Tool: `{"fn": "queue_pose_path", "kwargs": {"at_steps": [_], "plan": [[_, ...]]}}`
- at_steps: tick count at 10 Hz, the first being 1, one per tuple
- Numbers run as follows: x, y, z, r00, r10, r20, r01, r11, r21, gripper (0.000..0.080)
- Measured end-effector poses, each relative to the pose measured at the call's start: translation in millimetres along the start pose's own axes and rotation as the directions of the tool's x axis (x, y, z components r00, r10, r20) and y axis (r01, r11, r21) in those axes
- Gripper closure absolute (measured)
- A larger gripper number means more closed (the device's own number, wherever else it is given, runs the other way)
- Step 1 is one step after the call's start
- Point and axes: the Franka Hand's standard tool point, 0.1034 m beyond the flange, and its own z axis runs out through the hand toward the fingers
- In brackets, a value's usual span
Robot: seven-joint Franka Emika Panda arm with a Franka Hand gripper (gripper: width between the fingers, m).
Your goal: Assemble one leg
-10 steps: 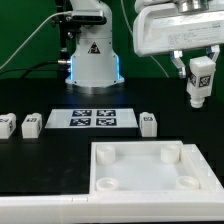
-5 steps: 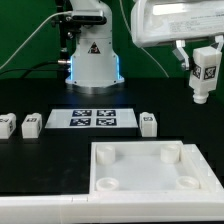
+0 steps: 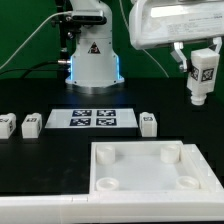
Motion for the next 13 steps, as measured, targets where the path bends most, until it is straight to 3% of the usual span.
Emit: {"fn": "queue_pose_path", "kwargs": {"at_steps": [1,2,6,10,13], "plan": [[4.9,25.4,1.6,1.000,0.006,-0.006,-0.007,1.000,-0.017,0.0506],[8.0,40.5,6.1,1.000,0.022,-0.004,-0.022,0.999,-0.026,0.0506],[22.0,23.0,36.8,0.999,0.004,-0.048,-0.004,1.000,-0.007,0.0506],[19.8,24.6,38.4,0.999,0.004,-0.041,-0.005,1.000,-0.008,0.0506],[33.6,35.6,63.2,0.997,0.001,-0.079,-0.003,1.000,-0.015,0.0506]]}}
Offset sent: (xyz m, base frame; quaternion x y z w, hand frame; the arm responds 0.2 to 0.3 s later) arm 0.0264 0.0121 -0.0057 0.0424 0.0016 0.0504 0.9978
